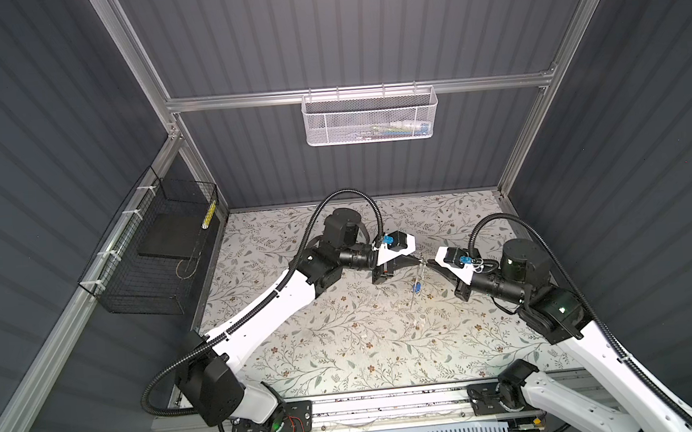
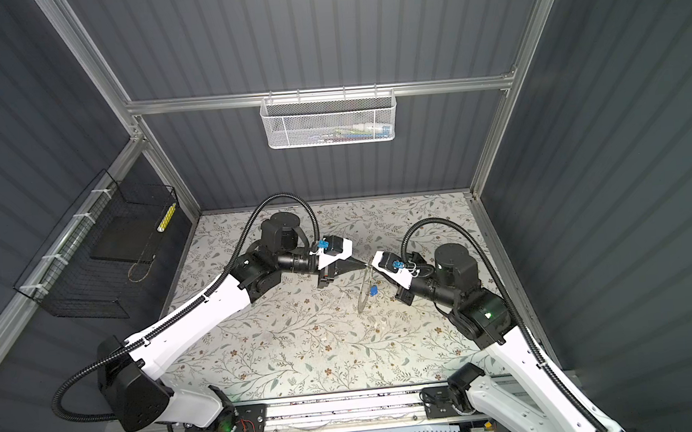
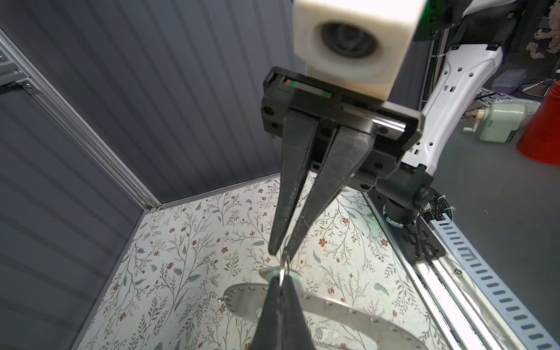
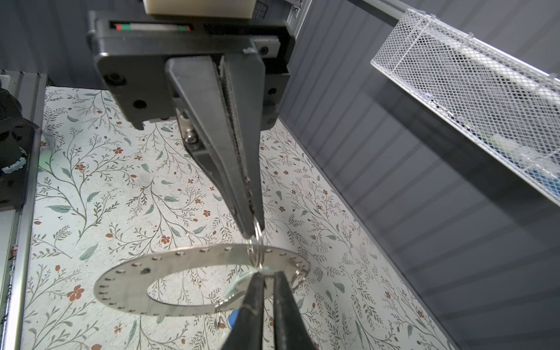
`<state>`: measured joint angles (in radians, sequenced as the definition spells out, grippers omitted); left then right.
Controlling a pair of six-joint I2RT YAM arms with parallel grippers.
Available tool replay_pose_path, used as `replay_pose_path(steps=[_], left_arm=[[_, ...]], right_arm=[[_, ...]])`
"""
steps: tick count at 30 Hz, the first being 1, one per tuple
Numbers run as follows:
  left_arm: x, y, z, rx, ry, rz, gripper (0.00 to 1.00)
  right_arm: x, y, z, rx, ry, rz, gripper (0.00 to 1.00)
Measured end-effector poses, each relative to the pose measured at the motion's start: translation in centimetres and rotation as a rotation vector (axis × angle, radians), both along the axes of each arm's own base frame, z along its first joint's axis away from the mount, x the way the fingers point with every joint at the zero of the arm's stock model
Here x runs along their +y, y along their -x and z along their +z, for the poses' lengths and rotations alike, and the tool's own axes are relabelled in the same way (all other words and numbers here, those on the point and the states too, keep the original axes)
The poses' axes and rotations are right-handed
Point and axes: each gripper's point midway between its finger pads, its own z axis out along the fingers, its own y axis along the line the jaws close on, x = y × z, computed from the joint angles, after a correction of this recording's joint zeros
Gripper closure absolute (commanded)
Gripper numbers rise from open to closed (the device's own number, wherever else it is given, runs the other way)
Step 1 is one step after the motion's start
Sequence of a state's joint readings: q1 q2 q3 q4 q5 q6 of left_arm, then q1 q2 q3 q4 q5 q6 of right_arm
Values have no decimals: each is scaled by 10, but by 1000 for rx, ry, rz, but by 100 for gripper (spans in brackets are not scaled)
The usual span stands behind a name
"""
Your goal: Put the keys on the keyring
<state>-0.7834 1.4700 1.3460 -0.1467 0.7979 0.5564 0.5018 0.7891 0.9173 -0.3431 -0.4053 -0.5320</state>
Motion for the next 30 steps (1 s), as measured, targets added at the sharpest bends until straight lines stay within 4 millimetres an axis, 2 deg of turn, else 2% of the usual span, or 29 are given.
replay_pose_path(steps=[7,15,30], left_arm=[[1,-1,-2,5,-7,3,100],[2,-7,1,23,15,21,100],[2,-20,-2,115,88,73,100]], right_arm=[[4,3,-3,37,10,29,100],[4,4,-5,66,24,30,100],[6,-11,-15,137,27,-12,100]])
